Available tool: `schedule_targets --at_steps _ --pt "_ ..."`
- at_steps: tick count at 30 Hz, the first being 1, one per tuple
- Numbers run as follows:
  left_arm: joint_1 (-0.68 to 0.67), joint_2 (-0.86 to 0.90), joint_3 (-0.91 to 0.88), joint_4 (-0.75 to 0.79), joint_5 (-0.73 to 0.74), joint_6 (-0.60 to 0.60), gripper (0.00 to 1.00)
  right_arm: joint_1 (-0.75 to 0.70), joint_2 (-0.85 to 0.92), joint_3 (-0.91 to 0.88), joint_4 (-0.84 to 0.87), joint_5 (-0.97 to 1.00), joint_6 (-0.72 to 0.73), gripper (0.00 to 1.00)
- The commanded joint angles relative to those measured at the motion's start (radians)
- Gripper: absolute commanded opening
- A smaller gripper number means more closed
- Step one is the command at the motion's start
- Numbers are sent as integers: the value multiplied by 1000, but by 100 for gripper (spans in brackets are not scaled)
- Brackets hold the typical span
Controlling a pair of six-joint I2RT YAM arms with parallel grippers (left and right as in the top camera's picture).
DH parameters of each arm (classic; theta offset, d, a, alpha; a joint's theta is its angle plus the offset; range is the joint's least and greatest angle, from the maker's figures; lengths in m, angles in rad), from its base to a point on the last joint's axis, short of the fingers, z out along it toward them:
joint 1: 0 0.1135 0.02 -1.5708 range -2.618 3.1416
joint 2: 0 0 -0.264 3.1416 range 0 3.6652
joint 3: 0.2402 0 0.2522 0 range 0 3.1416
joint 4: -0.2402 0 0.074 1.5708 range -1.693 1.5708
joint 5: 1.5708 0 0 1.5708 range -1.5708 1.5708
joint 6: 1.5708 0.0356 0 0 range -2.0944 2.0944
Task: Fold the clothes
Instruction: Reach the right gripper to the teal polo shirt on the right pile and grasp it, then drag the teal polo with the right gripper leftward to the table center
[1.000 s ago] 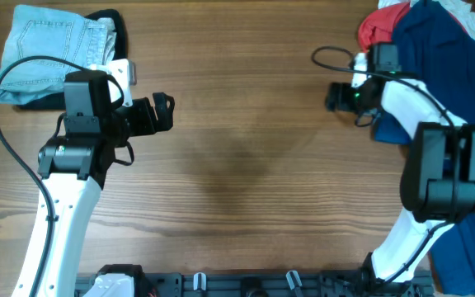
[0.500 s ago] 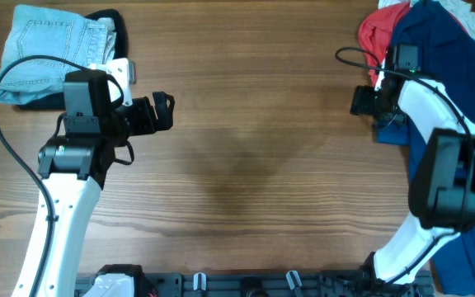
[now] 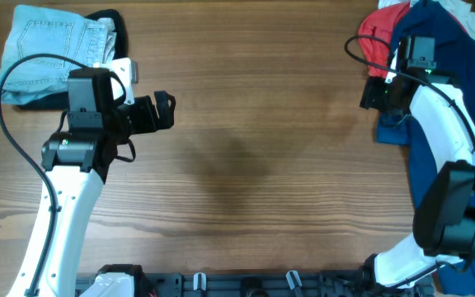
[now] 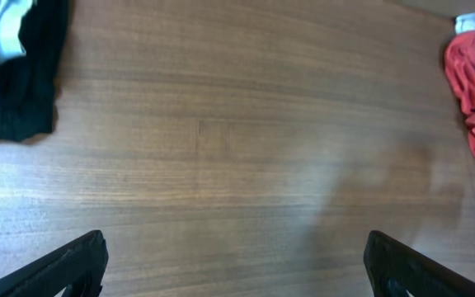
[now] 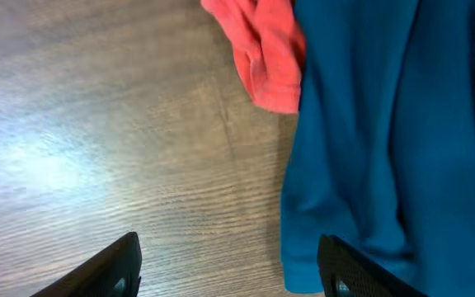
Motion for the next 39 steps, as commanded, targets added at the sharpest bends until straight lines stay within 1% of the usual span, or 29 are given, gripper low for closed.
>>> schedule_targets --at_steps 1,3,12,14,16,17,20,21,22,23,25,30,33,36,38,39 --pt "-4 4 21 30 19 9 100 0 71 -20 -4 58 34 69" --pt "-4 4 21 27 18 10 100 -5 92 -21 -4 87 34 69" --pt "-4 4 21 19 15 9 100 -43 166 -22 18 92 44 69" --pt "-4 4 21 19 15 9 100 -51 178 -22 19 102 47 58" --pt "-4 9 21 19 15 9 100 -60 191 -22 18 109 59 54" --pt "-4 14 21 19 15 9 100 -62 196 -22 18 109 60 50" --pt "-4 36 21 19 16 9 100 -63 200 -22 19 110 60 48" --pt "-4 43 21 19 16 9 100 -63 200 -22 19 110 60 45" --pt "-4 48 21 19 16 9 100 -63 200 -22 19 110 60 28" --pt "-4 52 21 19 16 9 100 -63 200 -22 23 109 62 14" --pt "-4 54 21 24 16 8 100 -63 200 -22 32 109 63 5" --pt "-4 54 21 47 15 9 100 -63 200 -22 60 92 75 4" --pt "-3 54 21 68 15 8 100 -62 192 14 60 -90 -7 4" --pt "-3 54 21 94 16 -55 100 -53 145 84 44 -294 -57 4" --pt "-3 54 21 84 16 -63 100 -24 113 163 13 -366 -76 4" --pt "-3 54 21 76 16 -63 100 -5 104 201 -9 -369 -79 4"
